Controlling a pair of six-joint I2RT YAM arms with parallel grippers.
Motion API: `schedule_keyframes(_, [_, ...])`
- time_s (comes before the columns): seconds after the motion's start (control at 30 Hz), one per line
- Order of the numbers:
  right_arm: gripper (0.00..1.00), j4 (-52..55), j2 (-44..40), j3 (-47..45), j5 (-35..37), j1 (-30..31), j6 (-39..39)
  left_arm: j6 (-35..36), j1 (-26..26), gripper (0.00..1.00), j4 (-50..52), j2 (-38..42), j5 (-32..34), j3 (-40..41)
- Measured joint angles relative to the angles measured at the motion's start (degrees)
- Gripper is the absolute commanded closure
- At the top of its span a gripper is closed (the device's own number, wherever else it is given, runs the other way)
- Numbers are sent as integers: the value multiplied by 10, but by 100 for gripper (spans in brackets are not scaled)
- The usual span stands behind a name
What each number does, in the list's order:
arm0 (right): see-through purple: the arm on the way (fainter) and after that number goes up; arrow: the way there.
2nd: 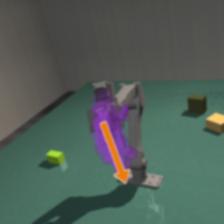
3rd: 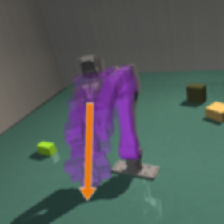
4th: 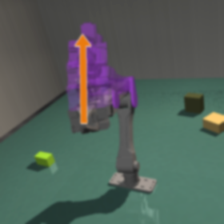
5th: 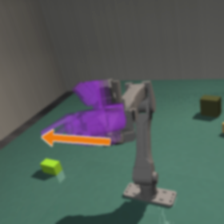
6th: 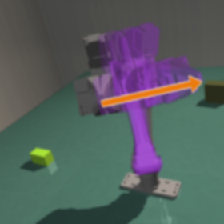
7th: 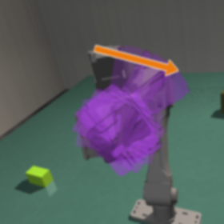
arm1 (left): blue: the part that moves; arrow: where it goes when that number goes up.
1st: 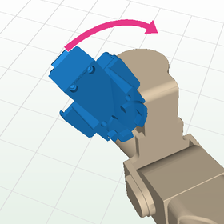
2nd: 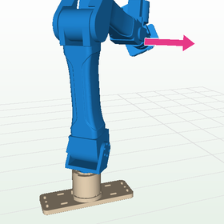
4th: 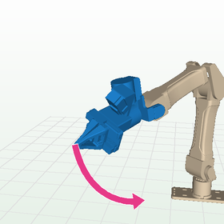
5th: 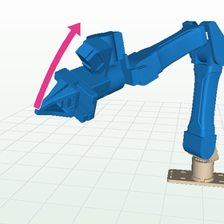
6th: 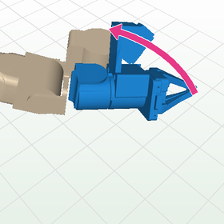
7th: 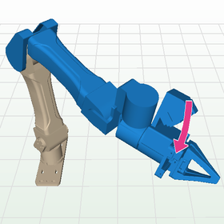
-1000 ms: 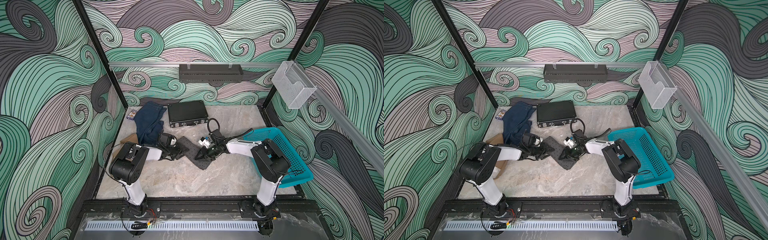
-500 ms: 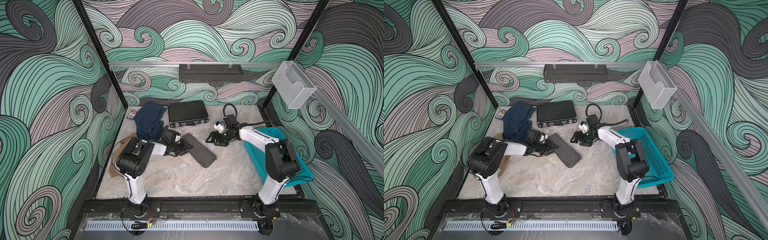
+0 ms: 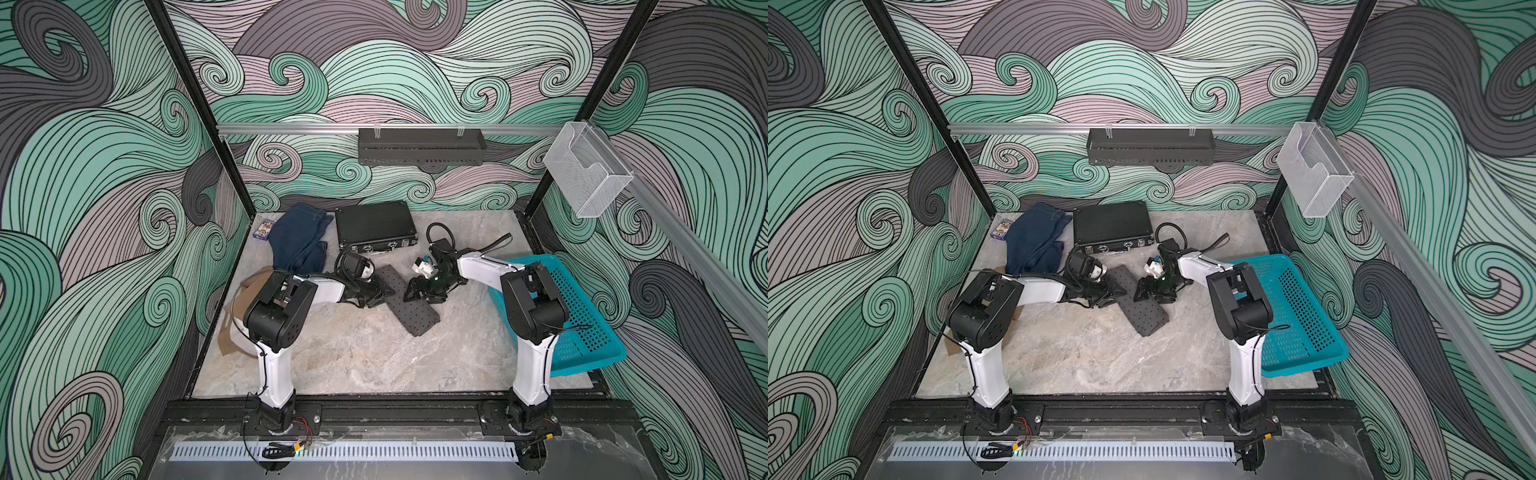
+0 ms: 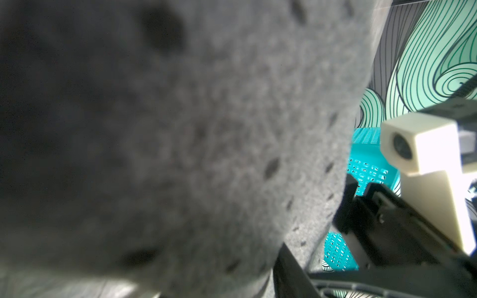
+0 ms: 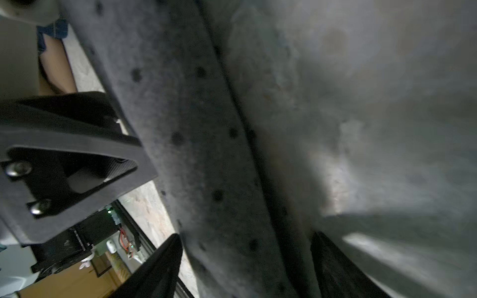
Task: Roll up the skirts
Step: Pick up the skirt from the center of the board.
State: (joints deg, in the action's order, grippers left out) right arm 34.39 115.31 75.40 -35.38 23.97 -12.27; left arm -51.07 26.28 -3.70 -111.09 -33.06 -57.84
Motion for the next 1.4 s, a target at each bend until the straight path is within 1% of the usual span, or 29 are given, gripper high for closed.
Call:
schedule_keyframes(0.1, [39, -39, -7, -27, -14, 3, -16, 3, 0, 55, 11, -11, -3, -19])
schedule_keyframes(0.13, [45, -51, -9, -37, -18, 3, -21, 4, 0, 54, 13, -15, -4, -25])
schedule_keyframes(0.23, [70, -94, -10, -66, -35, -2, -50, 6, 0, 49, 17, -27, -7, -43])
schedule_keyframes(0.33, [82, -139, -9, -93, -54, -5, -80, 5, -2, 38, 24, -31, -12, -57])
schedule_keyframes(0.4, [88, -180, -12, -115, -72, -8, -105, 7, -5, 33, 32, -31, -13, -65])
schedule_keyframes(0.47, [98, -222, -19, -138, -83, -9, -129, 11, -7, 29, 58, -30, -9, -79])
schedule_keyframes(0.53, [100, -278, -28, -170, -89, -8, -169, 15, -13, 24, 97, -23, 7, -93])
schedule_keyframes(0.63, [100, -381, -52, -232, -87, -7, -248, 24, -28, 23, 203, 0, 61, -116])
schedule_keyframes(0.73, [100, -468, -80, -292, -71, -3, -337, 42, -46, 23, 318, 23, 101, -150])
schedule_keyframes(0.8, [100, -512, -105, -329, -50, -1, -398, 67, -57, 23, 392, 47, 118, -183])
schedule_keyframes(0.87, [100, -531, -131, -352, -30, 1, -446, 100, -63, 23, 453, 77, 135, -216])
schedule_keyframes(0.93, [100, -541, -162, -366, -5, 1, -489, 139, -61, 23, 498, 114, 147, -236])
schedule_keyframes(1.0, [100, -544, -199, -370, 21, 1, -527, 176, -54, 23, 533, 159, 161, -232])
schedule_keyframes(1.03, [100, -545, -217, -370, 33, -1, -542, 188, -51, 23, 542, 177, 165, -224])
schedule_keyframes(1.1, [100, -545, -261, -370, 57, -4, -570, 216, -42, 23, 556, 219, 183, -183])
schedule_keyframes(1.17, [100, -538, -311, -370, 80, -13, -590, 235, -33, 23, 561, 245, 197, -140])
schedule_keyframes(1.2, [100, -529, -340, -370, 91, -21, -599, 242, -28, 23, 572, 248, 205, -122])
schedule_keyframes(1.27, [100, -501, -402, -370, 113, -42, -608, 252, -14, 23, 590, 242, 220, -113])
schedule_keyframes(1.4, [100, -396, -550, -360, 165, -115, -610, 263, 19, 23, 595, 245, 233, -113])
